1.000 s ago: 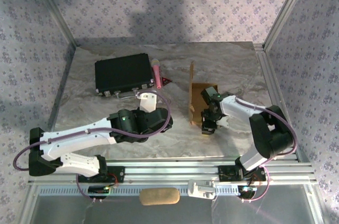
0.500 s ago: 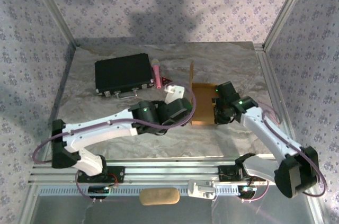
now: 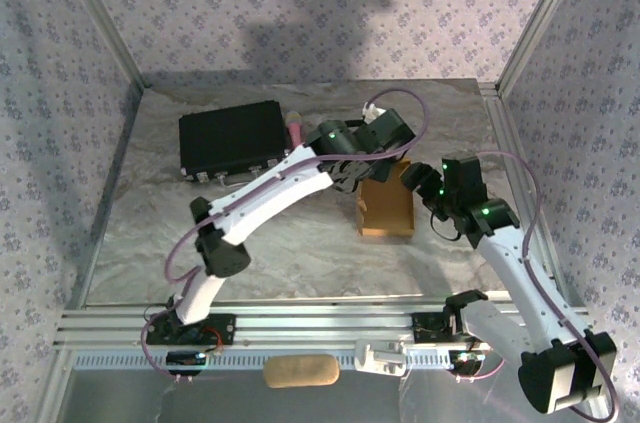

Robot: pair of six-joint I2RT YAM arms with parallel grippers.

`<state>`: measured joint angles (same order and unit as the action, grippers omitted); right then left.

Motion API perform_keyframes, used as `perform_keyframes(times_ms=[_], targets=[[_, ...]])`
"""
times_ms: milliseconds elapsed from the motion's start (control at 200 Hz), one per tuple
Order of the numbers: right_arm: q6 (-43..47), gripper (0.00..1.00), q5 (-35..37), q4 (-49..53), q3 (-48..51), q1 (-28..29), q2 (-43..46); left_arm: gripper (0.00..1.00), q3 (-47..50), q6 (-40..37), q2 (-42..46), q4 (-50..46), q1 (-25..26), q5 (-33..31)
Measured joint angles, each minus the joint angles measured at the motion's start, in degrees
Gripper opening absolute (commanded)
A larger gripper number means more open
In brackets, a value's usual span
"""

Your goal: Fold the paper box

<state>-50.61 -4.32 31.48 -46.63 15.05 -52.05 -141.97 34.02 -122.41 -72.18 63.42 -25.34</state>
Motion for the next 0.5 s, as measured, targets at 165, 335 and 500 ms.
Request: perform_keyframes(times_ms=[165,335,500], targets=[[3.91,0.79,-1.29,0.00,1.33,-0.50,3.98,0.36,-5.38,-2.51,-6.29,-5.53,-1.49,-1.07],[4.85,0.77,-2.19,-0.04,4.09,-0.83,4.68,0.28,-5.38,-4.98,-7.69,-7.32,-2.40,-2.62],[4.87,0.76,-2.56,-0.09,5.03,-0.83,4.66,0.18,-5.38,-6.95,-8.02,-7.32,-2.45,-3.87]])
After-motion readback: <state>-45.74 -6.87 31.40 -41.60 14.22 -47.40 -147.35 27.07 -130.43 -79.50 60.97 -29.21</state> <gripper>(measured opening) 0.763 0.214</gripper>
